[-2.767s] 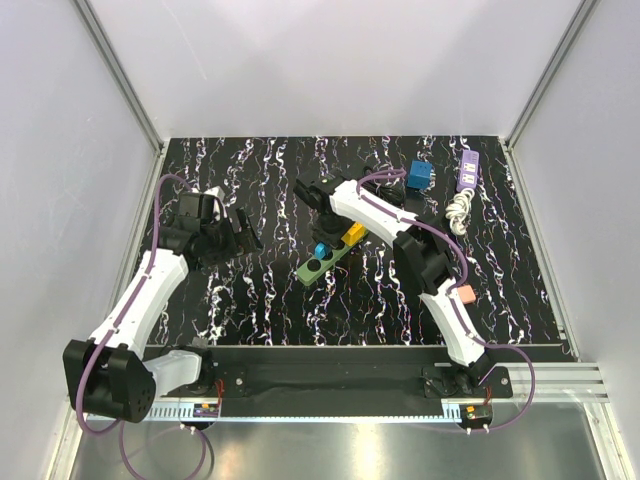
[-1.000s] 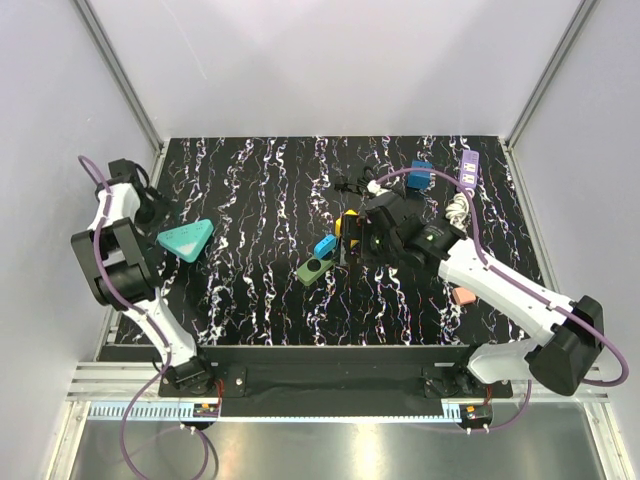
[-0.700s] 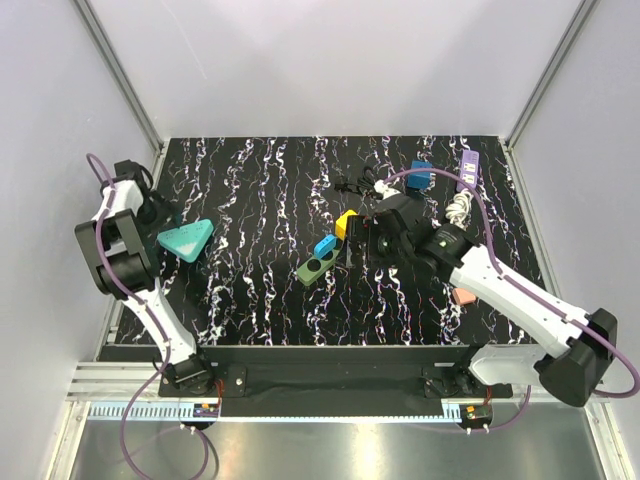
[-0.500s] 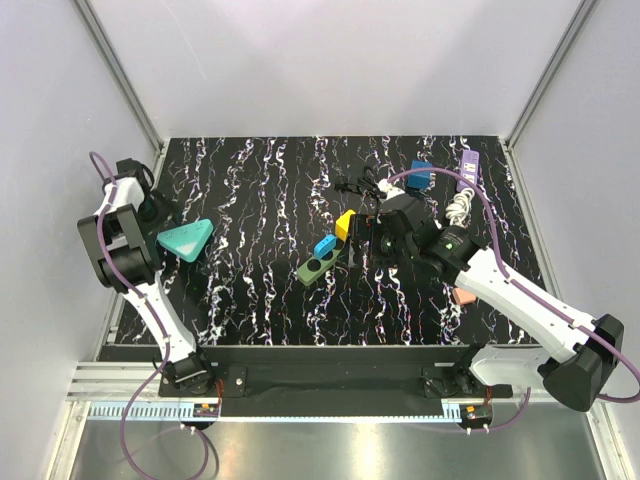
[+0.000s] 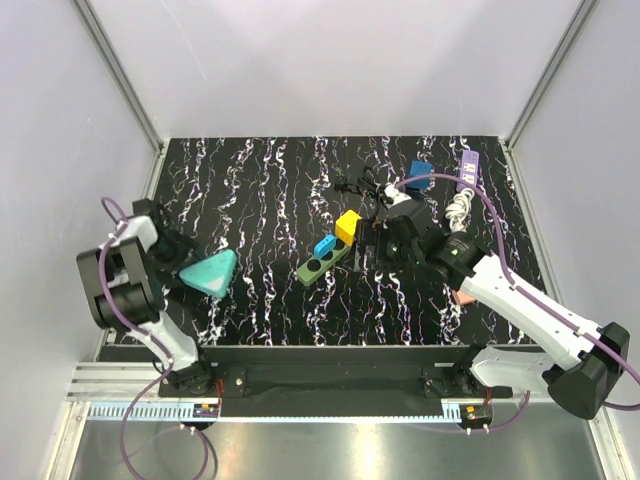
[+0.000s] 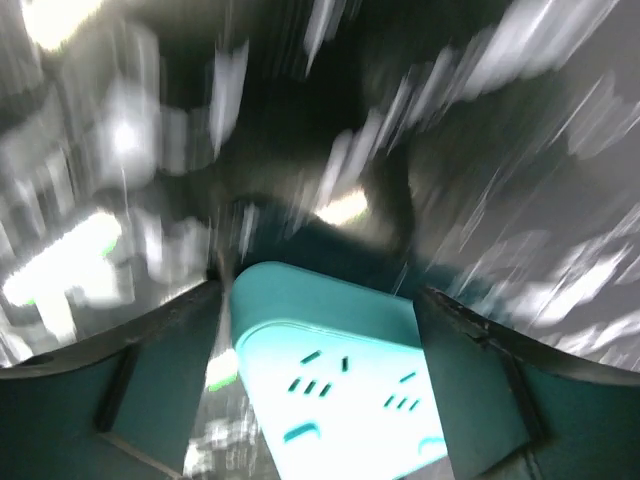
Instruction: Insert the plug
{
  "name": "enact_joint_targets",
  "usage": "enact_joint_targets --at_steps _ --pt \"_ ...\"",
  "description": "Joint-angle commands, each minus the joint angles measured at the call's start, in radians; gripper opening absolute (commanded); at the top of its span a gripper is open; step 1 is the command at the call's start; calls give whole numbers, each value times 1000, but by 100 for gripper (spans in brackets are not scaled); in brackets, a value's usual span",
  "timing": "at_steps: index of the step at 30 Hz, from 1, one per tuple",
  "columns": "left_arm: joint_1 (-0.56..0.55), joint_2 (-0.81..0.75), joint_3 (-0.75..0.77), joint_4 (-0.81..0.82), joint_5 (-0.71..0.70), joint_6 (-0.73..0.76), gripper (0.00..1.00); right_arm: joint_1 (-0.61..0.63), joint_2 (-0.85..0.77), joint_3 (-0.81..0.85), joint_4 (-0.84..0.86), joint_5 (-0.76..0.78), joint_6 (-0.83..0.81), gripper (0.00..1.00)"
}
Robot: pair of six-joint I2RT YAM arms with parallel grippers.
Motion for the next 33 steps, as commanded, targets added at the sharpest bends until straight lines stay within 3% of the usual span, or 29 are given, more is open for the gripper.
enact_joint_targets --at_steps 1,5,11,16,19,23,26,29,33 --pt "-34 -142 -168 46 167 -131 87 -38 -24 -32 -20 -11 10 100" --pt "-89 -280 -342 76 212 -180 89 -90 -43 -78 -58 -11 -6 100" --pt "-169 -407 -396 80 214 -223 92 -136 -54 -93 -83 46 -19 99" --pt "-172 -469 -411 101 272 -269 92 -127 6 -101 -19 -95 39 84" --pt "-178 -513 -341 89 259 -204 93 -48 45 -107 70 -79 158 79" --pt "-177 -542 -144 -23 110 -75 93 127 146 -76 208 47 435 75" --pt "-170 -530 -104 -29 87 -21 94 214 282 -49 323 87 645 74" --pt "-193 -535 -81 -22 35 19 90 308 446 35 334 192 826 76" --pt "-239 -574 -55 -3 8 64 93 385 626 147 345 328 944 75"
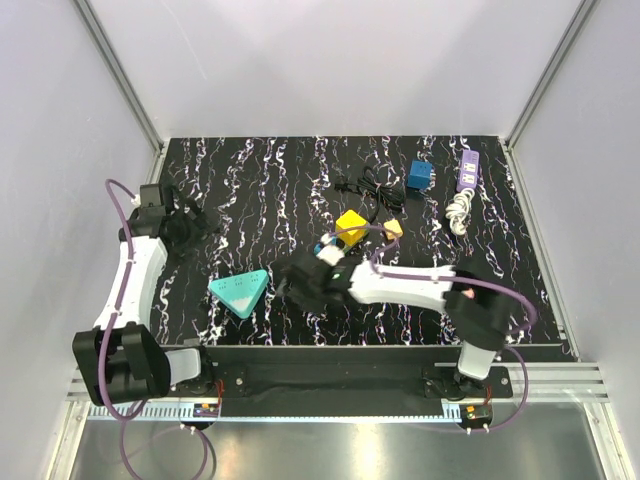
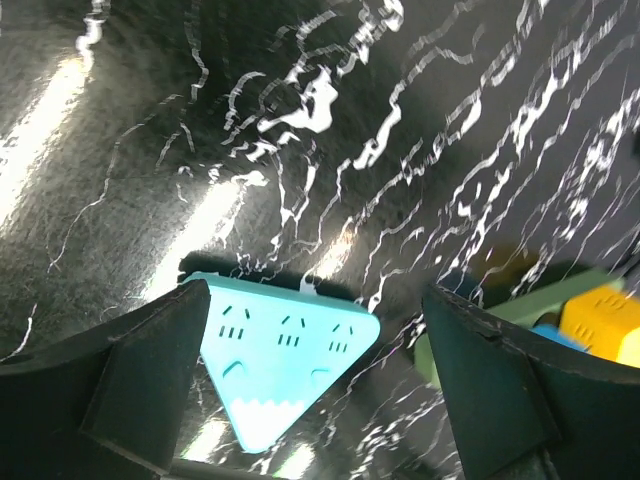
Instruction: Insert the plug
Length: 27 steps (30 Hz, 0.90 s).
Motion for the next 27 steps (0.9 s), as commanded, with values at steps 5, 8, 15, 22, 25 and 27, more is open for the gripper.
enact_joint_targets --at_steps 5,8,15,22,25,27 --pt "-8 -19 88 11 -29 85 93 54 222 189 168 157 219 72" --pt "-6 12 88 13 -9 82 93 52 256 206 234 105 179 70" --pt "-17 -12 44 43 -72 113 93 75 339 223 322 51 138 69" --pt "-17 9 51 42 -41 121 93 72 368 199 394 66 116 58" --pt "-17 15 50 43 -30 145 93 23 339 165 394 53 -37 40" --pt "-19 18 44 45 -21 153 93 -56 325 142 394 4 -95 34"
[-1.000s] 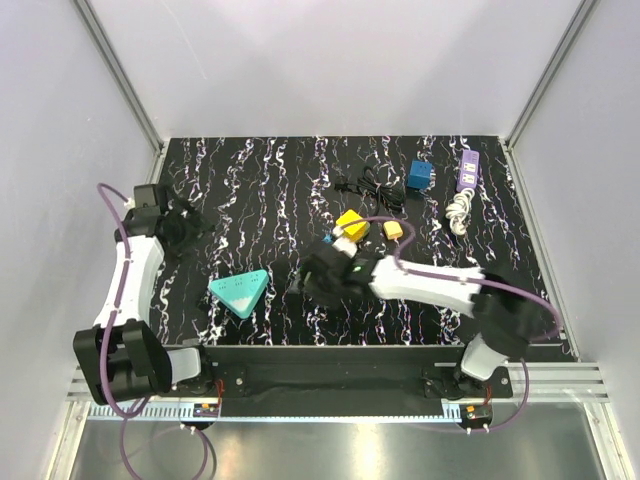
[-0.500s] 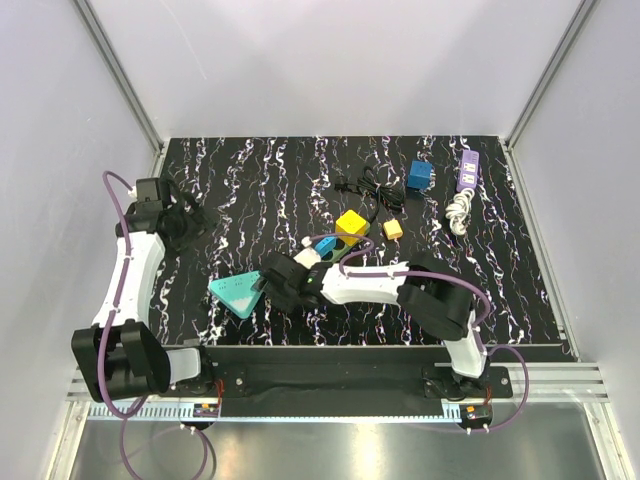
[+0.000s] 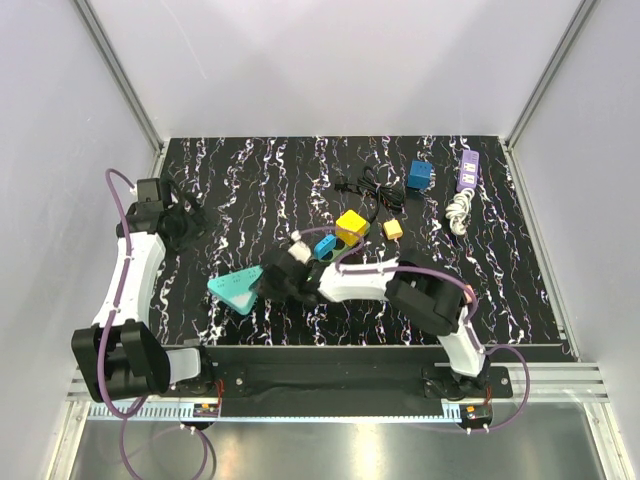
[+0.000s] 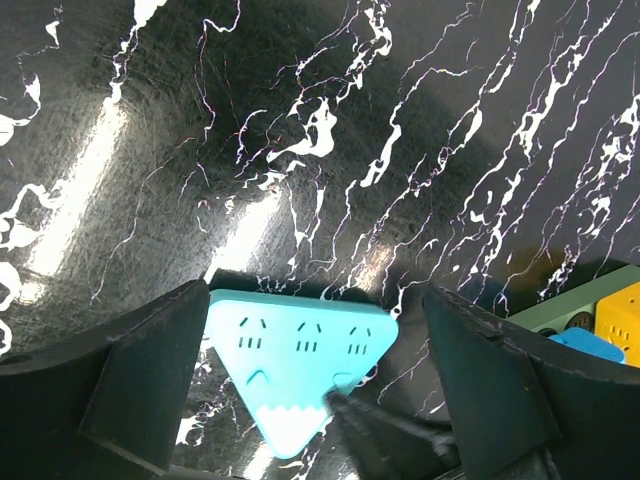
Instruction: Insert the plug
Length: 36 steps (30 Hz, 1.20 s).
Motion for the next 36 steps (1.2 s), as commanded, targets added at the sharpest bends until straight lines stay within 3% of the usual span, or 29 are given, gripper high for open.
enact_joint_targets --at_steps 1,6,10,16,21,27,29,33,36 --pt "-8 13 -8 43 27 38 93 -125 -31 -57 61 -117 -223 31" --pt "-22 58 -14 45 94 44 92 -280 45 36 -20 -481 -518 29" --pt "-49 73 -26 47 110 50 91 -335 25 163 -167 -552 -755 39" --pt "-51 32 -37 31 85 70 91 -346 -31 370 -408 -592 -938 60" --pt "-60 -51 -25 27 52 99 91 -447 -131 476 -577 -432 -986 77" --pt "-213 -66 3 25 25 150 91 -697 -107 570 -785 -93 -1049 95" --pt "-259 -73 1 25 22 150 92 -754 -61 593 -839 -51 -1061 100" --pt "-286 -114 -25 49 62 150 98 -881 22 686 -882 65 -1073 100" --pt "-287 -131 -36 65 94 155 99 -935 103 781 -884 61 -1154 100"
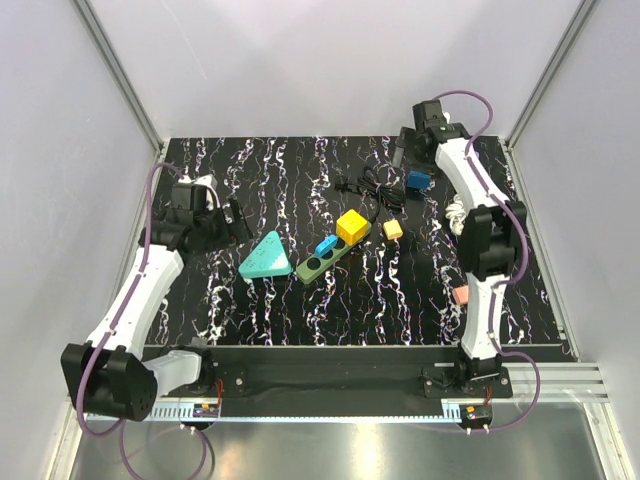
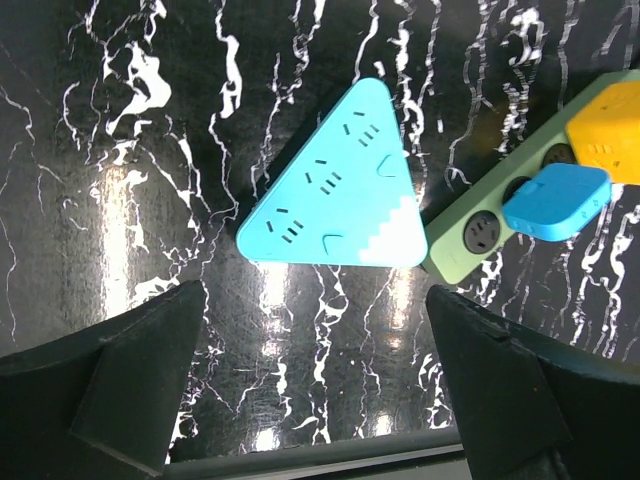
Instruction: Insert the plug
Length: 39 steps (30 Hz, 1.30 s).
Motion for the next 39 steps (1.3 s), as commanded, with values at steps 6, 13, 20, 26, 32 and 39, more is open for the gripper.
enact_joint_targets --at_steps 6,13,20,26,32,39 --pt "-1 -37 -14 78 95 5 99 -54 249 357 -131 65 -151 99" --pt "-1 -22 -14 78 100 11 99 -77 424 576 -196 97 -134 99" --pt "-1 -22 -17 80 92 10 99 -105 499 620 -173 63 -140 94" --pt "-1 -16 -17 84 94 11 99 -111 507 642 -141 9 -191 65" --pt "-1 -22 -22 86 115 13 99 -109 401 588 -125 -44 -208 17" --pt "1 12 145 63 375 -58 96 -57 58 345 -14 -66 -192 0"
